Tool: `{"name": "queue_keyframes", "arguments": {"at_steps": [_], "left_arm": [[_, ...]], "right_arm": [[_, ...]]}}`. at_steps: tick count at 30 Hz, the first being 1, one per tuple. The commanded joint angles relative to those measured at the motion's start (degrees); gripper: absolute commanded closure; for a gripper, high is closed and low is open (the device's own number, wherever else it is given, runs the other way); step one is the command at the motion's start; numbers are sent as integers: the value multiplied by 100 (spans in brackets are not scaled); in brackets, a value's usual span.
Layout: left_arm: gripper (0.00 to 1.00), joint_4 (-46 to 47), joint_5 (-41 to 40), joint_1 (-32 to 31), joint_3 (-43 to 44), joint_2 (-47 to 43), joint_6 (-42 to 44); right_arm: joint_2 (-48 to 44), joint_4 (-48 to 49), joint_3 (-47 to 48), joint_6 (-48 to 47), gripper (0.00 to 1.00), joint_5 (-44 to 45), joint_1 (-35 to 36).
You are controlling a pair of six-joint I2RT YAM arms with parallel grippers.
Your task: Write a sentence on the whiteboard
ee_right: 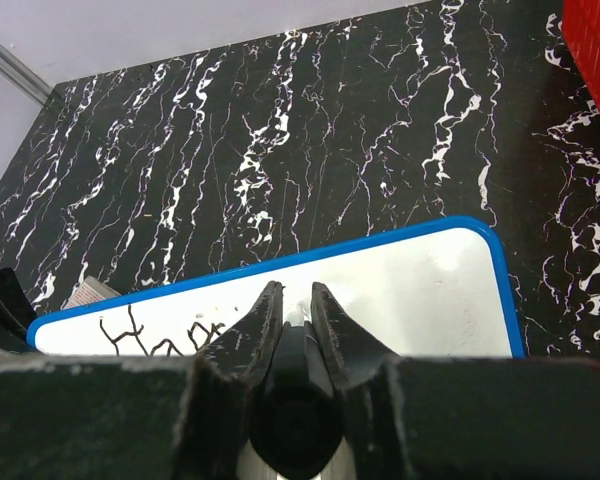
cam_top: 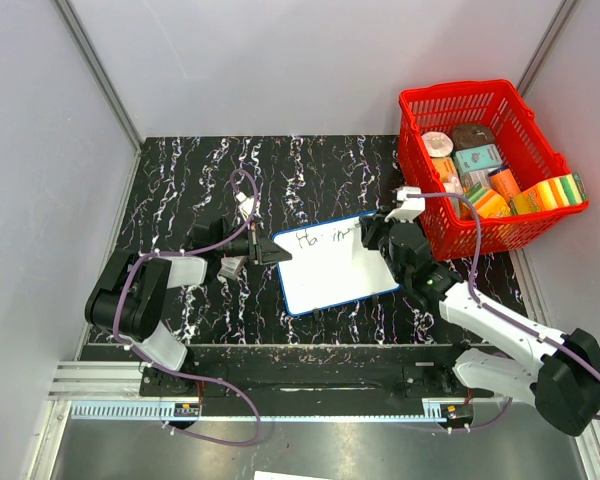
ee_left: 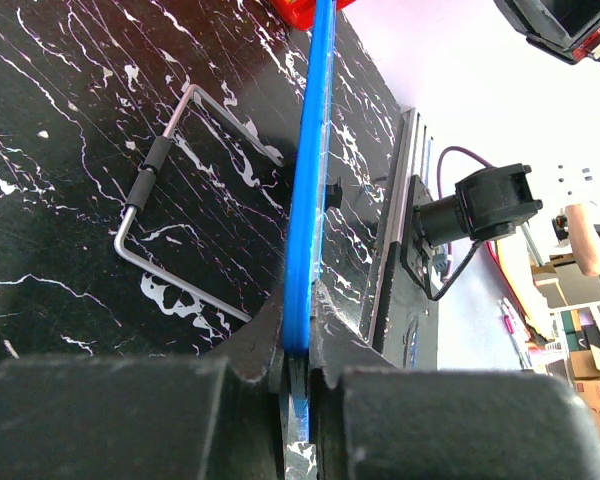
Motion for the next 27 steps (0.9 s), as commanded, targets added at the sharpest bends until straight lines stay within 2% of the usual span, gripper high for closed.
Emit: {"name": "queue_keyframes", "arguments": {"at_steps": [1, 27], "left_arm": [[100, -178, -461, -33, 60, 6, 726], [100, -195, -487, -33, 60, -3, 735]], "right_arm": [[104, 248, 234, -11, 100, 28, -51], [-318, -200, -258, 243, 100, -394, -51]]}}
